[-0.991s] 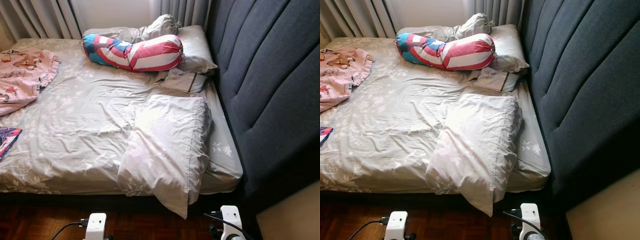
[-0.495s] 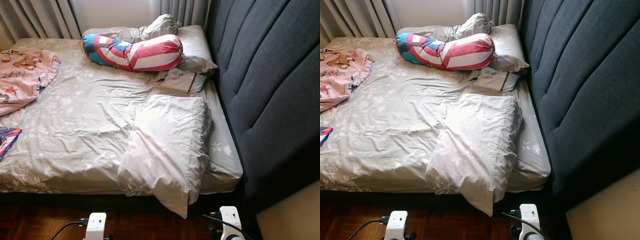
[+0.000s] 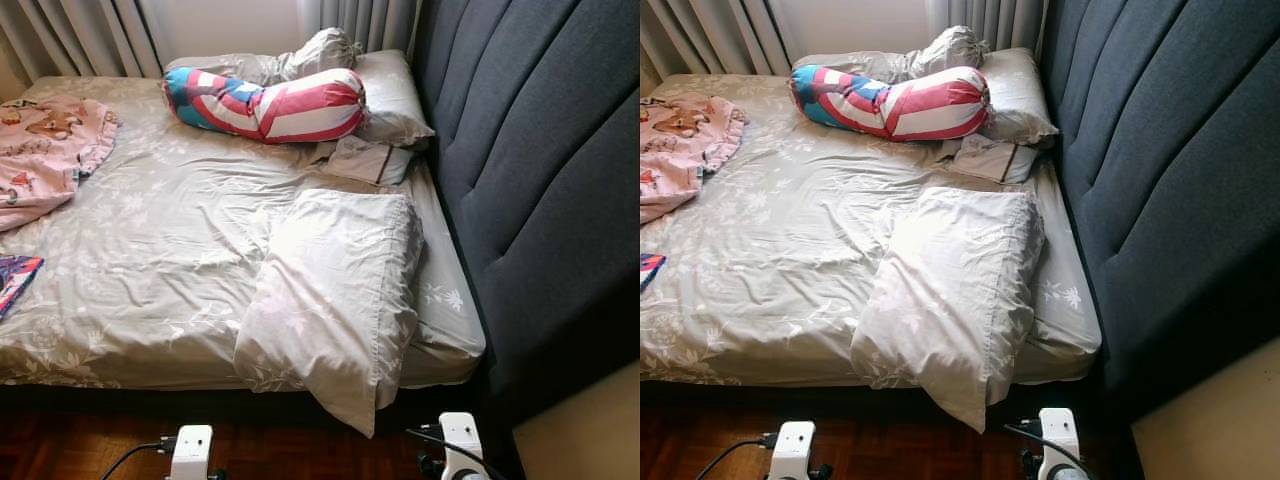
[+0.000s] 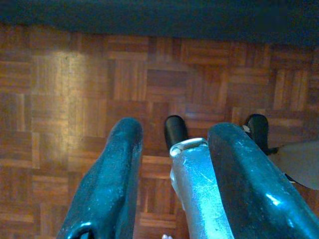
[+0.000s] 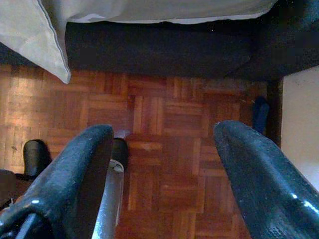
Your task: Clean up the room
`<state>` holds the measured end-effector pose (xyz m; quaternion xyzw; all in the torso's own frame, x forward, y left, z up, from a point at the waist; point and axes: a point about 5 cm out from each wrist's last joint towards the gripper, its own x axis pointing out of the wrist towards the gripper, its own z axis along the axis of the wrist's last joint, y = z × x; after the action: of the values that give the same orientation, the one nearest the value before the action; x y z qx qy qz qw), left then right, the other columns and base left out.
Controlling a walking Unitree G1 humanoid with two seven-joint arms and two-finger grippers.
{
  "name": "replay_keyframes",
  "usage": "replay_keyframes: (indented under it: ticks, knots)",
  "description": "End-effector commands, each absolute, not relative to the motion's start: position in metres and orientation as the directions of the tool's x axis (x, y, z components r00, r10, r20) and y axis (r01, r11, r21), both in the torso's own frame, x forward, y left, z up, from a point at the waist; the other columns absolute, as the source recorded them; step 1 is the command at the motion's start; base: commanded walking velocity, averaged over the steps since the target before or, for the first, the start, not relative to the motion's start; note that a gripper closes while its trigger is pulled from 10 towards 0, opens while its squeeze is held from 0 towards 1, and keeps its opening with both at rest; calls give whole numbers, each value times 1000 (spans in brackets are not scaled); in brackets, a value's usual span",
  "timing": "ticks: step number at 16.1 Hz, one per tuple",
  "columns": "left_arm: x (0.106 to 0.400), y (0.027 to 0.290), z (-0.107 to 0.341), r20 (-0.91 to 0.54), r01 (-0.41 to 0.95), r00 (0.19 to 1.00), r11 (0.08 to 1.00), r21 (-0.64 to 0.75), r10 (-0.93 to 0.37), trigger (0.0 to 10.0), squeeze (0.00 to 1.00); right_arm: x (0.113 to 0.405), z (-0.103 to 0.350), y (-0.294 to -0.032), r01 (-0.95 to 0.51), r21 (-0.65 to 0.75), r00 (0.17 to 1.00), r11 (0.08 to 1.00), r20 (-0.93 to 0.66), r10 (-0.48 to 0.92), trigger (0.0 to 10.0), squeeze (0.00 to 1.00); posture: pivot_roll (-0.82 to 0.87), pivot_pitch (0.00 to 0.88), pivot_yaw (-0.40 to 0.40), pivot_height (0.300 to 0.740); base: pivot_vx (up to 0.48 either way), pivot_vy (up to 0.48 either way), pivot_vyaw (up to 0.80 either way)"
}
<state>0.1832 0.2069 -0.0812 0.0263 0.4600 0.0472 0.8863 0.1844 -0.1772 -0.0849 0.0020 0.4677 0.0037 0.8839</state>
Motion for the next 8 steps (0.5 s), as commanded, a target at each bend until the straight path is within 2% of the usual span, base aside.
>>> replay_keyframes:
  ticks: [1, 8]
  knots:
    - [181, 209, -82, -815, -60, 568, 994, 93, 111, 10000, 0, 184, -85, -177, 2, 10, 556, 1000, -831, 7, 10000, 0, -147, 66, -62, 740, 0, 0, 0]
    - [181, 209, -82, -814, -66, 570, 994, 90, 112, 10000, 0, 184, -85, -178, 0, 13, 557, 1000, -830, 11, 10000, 0, -147, 68, -63, 740, 0, 0, 0]
